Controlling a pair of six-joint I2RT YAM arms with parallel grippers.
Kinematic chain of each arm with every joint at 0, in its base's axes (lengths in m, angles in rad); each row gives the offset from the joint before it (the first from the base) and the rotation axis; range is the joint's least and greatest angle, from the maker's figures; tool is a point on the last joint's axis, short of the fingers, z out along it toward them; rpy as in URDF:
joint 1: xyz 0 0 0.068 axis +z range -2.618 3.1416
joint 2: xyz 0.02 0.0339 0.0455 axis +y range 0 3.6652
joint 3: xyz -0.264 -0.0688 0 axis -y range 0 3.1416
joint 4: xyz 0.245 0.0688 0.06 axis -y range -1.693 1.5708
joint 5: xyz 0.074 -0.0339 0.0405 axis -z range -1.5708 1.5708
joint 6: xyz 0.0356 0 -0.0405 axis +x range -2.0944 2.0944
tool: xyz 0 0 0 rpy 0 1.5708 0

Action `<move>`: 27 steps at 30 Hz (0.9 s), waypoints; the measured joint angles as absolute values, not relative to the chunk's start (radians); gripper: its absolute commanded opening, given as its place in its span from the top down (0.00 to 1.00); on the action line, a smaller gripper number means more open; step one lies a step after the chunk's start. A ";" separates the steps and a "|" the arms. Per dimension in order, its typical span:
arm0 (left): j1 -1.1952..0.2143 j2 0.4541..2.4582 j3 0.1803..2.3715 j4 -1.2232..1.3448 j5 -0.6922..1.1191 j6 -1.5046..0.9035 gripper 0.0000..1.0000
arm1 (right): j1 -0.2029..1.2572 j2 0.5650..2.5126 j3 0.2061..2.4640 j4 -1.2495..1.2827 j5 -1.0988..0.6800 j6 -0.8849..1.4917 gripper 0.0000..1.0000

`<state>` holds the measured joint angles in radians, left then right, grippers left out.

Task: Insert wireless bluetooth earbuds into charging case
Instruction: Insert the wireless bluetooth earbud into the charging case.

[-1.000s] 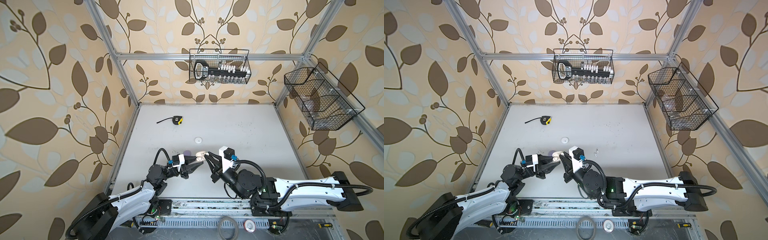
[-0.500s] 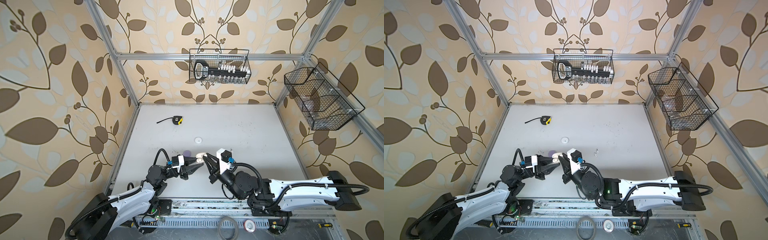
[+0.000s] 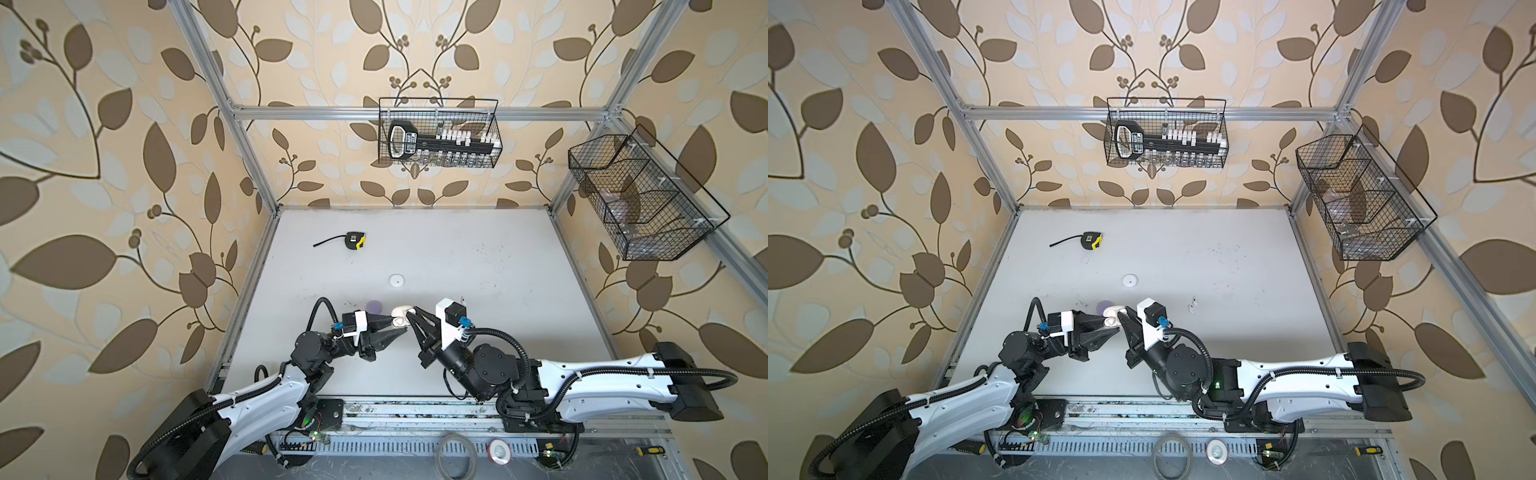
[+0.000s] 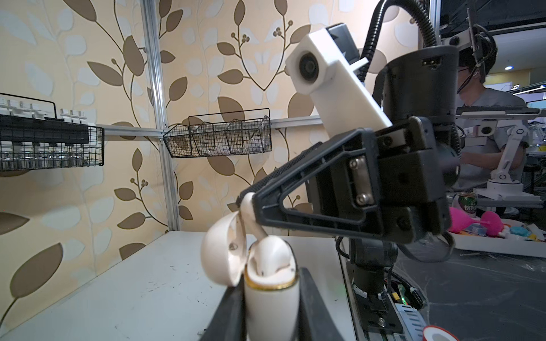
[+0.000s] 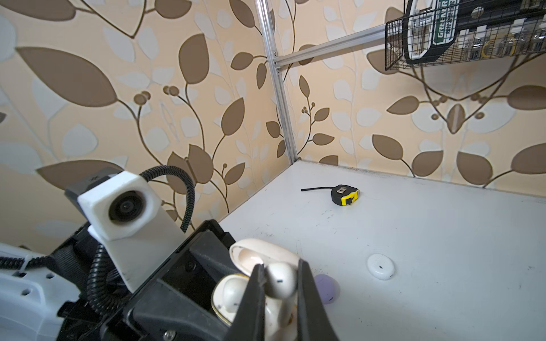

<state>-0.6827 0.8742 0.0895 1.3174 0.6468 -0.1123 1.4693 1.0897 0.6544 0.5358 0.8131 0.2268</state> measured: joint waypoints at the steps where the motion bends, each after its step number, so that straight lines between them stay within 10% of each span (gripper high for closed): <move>1: -0.685 0.872 0.089 1.314 0.646 -0.113 1.00 | 1.470 1.088 0.650 0.541 0.812 0.224 0.93; 27: -0.700 0.794 0.080 1.277 0.630 -0.158 1.00 | 1.499 1.116 0.595 0.739 0.797 0.106 0.91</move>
